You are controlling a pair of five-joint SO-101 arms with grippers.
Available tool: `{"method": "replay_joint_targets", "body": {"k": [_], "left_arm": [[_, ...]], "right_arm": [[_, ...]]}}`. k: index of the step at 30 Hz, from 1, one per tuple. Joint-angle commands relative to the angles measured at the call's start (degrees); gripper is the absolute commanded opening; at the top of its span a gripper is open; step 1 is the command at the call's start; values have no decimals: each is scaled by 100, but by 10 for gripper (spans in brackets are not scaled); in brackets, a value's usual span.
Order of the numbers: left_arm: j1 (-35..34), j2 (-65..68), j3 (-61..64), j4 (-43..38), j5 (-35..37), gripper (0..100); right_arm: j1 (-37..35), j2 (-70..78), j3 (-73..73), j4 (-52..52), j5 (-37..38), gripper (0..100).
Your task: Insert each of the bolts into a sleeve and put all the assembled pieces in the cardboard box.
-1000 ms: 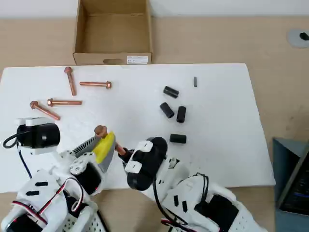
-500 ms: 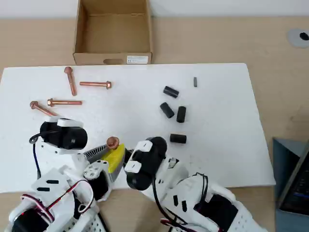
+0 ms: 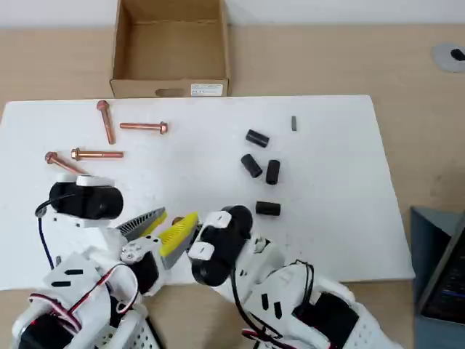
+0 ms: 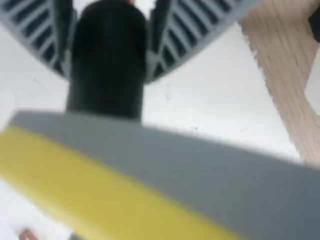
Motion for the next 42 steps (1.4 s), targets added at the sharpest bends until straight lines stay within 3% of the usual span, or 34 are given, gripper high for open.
{"method": "replay_joint_targets", "body": {"k": [1, 4, 9, 16, 22, 26, 33, 42], "left_arm": [[-62, 22, -475, 9, -9, 198], [-141, 22, -721, 9, -44, 176], [-712, -4, -1020, -220, -308, 0], [-1829, -13, -844, -193, -1275, 2], [-3156, -13, 422, -185, -1336, 2], [-3692, -13, 1477, -220, -1336, 2], [-3912, -22, 2163, -369, -1345, 2], [-3912, -22, 2919, -774, -1389, 2]], "right_arm": [[-13, -646, -22, -167, 18, 9], [-4, -646, -22, -167, 9, 9], [127, -646, -22, -167, 0, 9], [884, -646, -48, -281, -9, 9], [1640, -602, -356, -281, -44, 9], [2202, -576, -681, -273, -290, 9], [2396, 892, -1640, -448, -378, 9], [2404, 3776, -3240, -1600, -448, 9]]}}
